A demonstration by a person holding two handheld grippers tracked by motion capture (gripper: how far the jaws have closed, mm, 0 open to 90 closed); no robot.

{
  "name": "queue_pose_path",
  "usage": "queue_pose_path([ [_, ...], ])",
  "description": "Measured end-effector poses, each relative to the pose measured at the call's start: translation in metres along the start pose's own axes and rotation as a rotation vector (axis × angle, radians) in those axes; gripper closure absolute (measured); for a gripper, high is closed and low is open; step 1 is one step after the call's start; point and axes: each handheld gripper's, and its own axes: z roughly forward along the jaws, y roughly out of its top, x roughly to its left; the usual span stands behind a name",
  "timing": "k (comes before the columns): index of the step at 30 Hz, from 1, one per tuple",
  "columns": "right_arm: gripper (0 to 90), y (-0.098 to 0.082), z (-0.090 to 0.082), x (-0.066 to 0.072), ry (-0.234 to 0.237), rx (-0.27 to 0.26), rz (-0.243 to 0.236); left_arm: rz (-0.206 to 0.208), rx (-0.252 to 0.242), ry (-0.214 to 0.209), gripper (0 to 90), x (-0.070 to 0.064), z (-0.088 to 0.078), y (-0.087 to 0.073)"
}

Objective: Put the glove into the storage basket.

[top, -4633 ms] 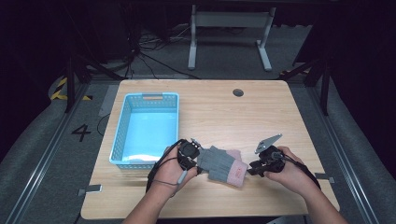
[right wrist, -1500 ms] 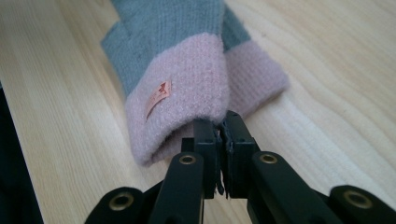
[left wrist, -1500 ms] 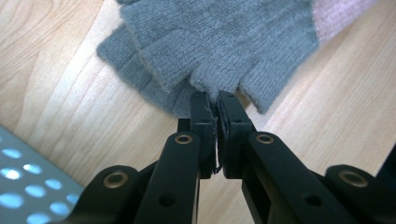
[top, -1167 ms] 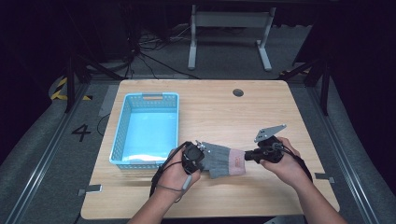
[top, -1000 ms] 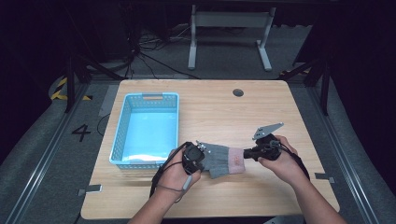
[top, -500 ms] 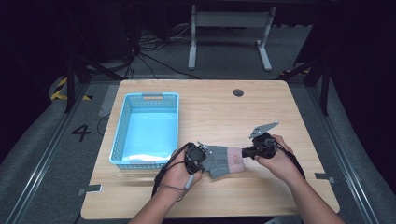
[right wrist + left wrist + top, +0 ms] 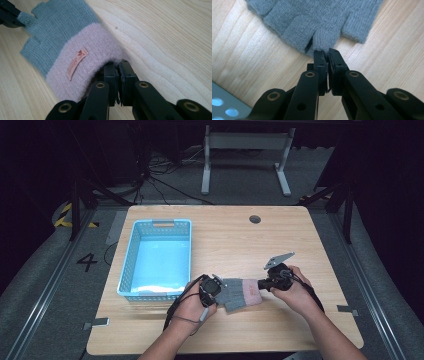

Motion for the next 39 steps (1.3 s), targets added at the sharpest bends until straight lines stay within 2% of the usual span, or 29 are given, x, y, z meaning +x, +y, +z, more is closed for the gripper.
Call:
queue_pose_path([
  [6, 85.7, -0.002, 0.001, 0.0, 0.0, 0.01, 0.011, -0.01, -0.01, 0.02, 86.2, 0.004, 0.002, 0.0],
  [10, 81.2, -0.003, -0.003, 0.0, -0.009, 0.004, 0.022, -0.013, -0.014, 0.017, 84.2, 0.005, 0.001, 0.0],
  [17, 75.8, -0.008, -0.018, -0.001, -0.037, -0.021, 0.026, -0.026, -0.019, 0.0, 64.3, 0.005, -0.008, 0.001],
  [21, 73.4, -0.011, -0.027, 0.0, -0.047, -0.035, 0.027, -0.028, -0.026, 0.005, 58.0, 0.004, -0.017, 0.001],
  [25, 69.4, -0.014, -0.033, 0.0, -0.045, -0.044, 0.041, -0.015, -0.049, 0.003, 54.3, -0.001, -0.025, 0.003],
  [28, 66.6, -0.016, -0.038, -0.001, -0.05, -0.052, 0.057, 0.003, -0.068, -0.013, 51.3, -0.006, -0.029, 0.005],
  [33, 61.7, -0.022, -0.044, -0.006, -0.06, -0.051, 0.101, 0.016, -0.112, -0.014, 46.4, -0.008, -0.035, 0.012],
  [39, 56.3, -0.032, -0.049, -0.011, -0.079, -0.044, 0.144, 0.013, -0.156, -0.006, 39.6, -0.008, -0.031, 0.025],
])
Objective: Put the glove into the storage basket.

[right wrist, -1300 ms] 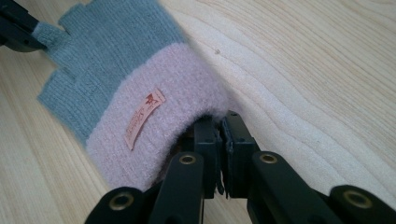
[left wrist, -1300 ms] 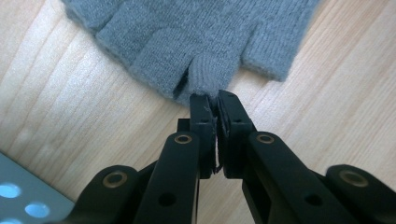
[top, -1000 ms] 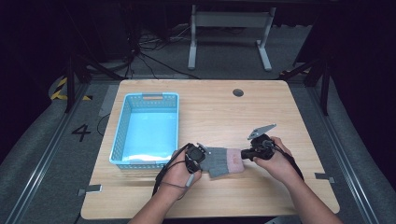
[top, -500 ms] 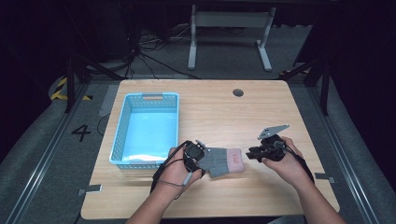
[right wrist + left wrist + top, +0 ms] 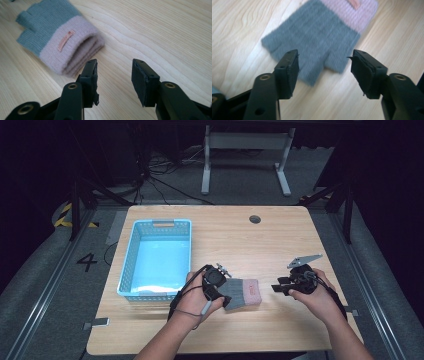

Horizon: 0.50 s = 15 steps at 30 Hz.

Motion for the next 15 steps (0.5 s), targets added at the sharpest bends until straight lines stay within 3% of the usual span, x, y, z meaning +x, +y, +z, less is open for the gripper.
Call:
queue_pose_path([
  [6, 53.9, -0.009, -0.005, -0.003, -0.018, -0.008, 0.009, 0.004, -0.033, -0.023, 34.3, 0.004, 0.01, 0.012],
  [10, 52.7, -0.014, -0.008, -0.004, -0.019, -0.016, 0.006, 0.01, -0.021, -0.025, 33.1, 0.006, 0.024, 0.021],
  [15, 51.9, -0.018, -0.009, -0.005, -0.012, -0.018, 0.008, 0.031, 0.018, 0.004, 30.7, 0.008, 0.039, 0.027],
])
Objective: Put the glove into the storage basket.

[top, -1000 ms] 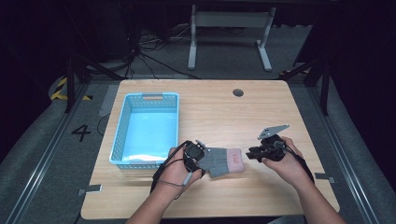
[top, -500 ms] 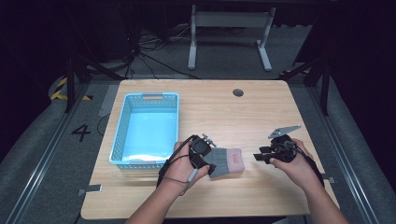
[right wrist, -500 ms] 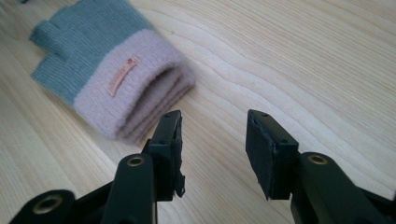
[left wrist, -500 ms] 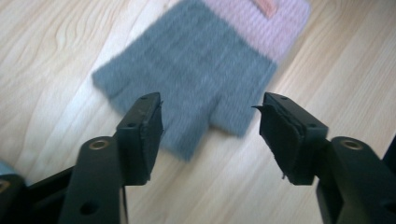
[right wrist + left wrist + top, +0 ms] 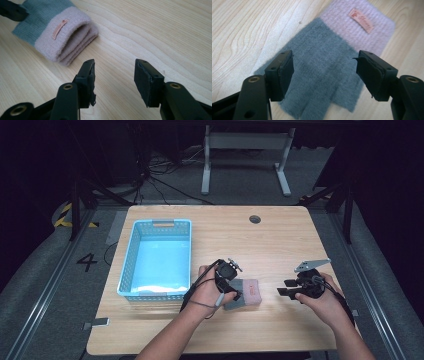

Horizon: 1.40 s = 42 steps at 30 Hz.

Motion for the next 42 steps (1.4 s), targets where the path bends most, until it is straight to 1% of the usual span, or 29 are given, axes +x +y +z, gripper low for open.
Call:
queue_pose_path([
  [1, 51.9, 0.0, 0.0, 0.0, 0.004, -0.001, 0.002, 0.0, 0.007, 0.011, 29.9, 0.0, 0.002, 0.001],
  [5, 52.0, -0.002, 0.0, 0.001, 0.006, 0.003, 0.006, 0.011, 0.028, 0.03, 26.0, 0.0, 0.011, 0.003],
  [8, 51.6, -0.002, 0.0, 0.001, 0.009, 0.004, 0.002, 0.029, 0.048, 0.054, 24.9, -0.001, 0.018, 0.004],
  [15, 51.2, -0.003, 0.001, 0.002, 0.012, 0.004, 0.004, 0.038, 0.058, 0.057, 21.3, 0.0, 0.027, 0.004],
  [22, 51.0, -0.003, 0.002, 0.001, 0.016, 0.006, 0.004, 0.049, 0.07, 0.069, 19.7, -0.002, 0.031, 0.004],
  [26, 51.0, -0.003, 0.003, 0.002, 0.016, 0.006, 0.001, 0.033, 0.085, 0.076, 21.9, -0.004, 0.032, 0.005],
  [29, 51.0, -0.001, 0.004, 0.004, 0.019, 0.01, -0.001, 0.028, 0.091, 0.086, 25.6, -0.006, 0.032, 0.006],
  [31, 51.0, -0.001, 0.004, 0.004, 0.02, 0.008, -0.005, 0.035, 0.092, 0.083, 28.2, -0.007, 0.031, 0.006],
  [34, 51.0, -0.001, 0.004, 0.004, 0.021, 0.006, -0.006, 0.053, 0.09, 0.077, 38.9, -0.011, 0.03, 0.006],
  [35, 51.0, -0.001, 0.004, 0.004, 0.02, 0.005, -0.005, 0.06, 0.088, 0.075, 44.7, -0.012, 0.03, 0.006],
  [36, 51.0, -0.001, 0.004, 0.004, 0.019, 0.004, -0.005, 0.066, 0.091, 0.073, 48.0, -0.014, 0.03, 0.007],
  [39, 51.1, -0.001, 0.005, 0.004, 0.021, 0.007, -0.005, 0.077, 0.087, 0.067, 56.6, -0.015, 0.029, 0.007],
  [41, 51.1, -0.001, 0.005, 0.004, 0.021, 0.006, -0.003, 0.077, 0.08, 0.059, 63.2, -0.015, 0.029, 0.007],
  [42, 51.1, -0.001, 0.005, 0.004, 0.021, 0.006, -0.004, 0.075, 0.079, 0.053, 64.6, -0.015, 0.029, 0.007],
])
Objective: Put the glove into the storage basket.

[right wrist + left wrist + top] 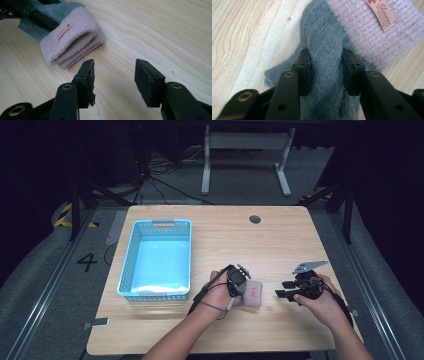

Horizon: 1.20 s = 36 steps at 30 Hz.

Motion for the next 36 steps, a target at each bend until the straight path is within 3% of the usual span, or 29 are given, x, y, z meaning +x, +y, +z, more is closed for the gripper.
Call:
queue_pose_path([
  [9, 51.1, -0.001, 0.002, -0.003, 0.005, 0.007, 0.012, -0.007, -0.016, -0.039, 69.7, 0.004, -0.008, 0.0],
  [27, 51.8, -0.007, -0.001, -0.005, -0.01, 0.008, 0.032, 0.047, -0.057, -0.036, 69.6, 0.004, -0.063, 0.001],
  [36, 51.8, -0.007, 0.0, -0.007, -0.009, 0.01, 0.035, 0.028, -0.091, -0.028, 69.5, 0.011, -0.09, -0.006],
])
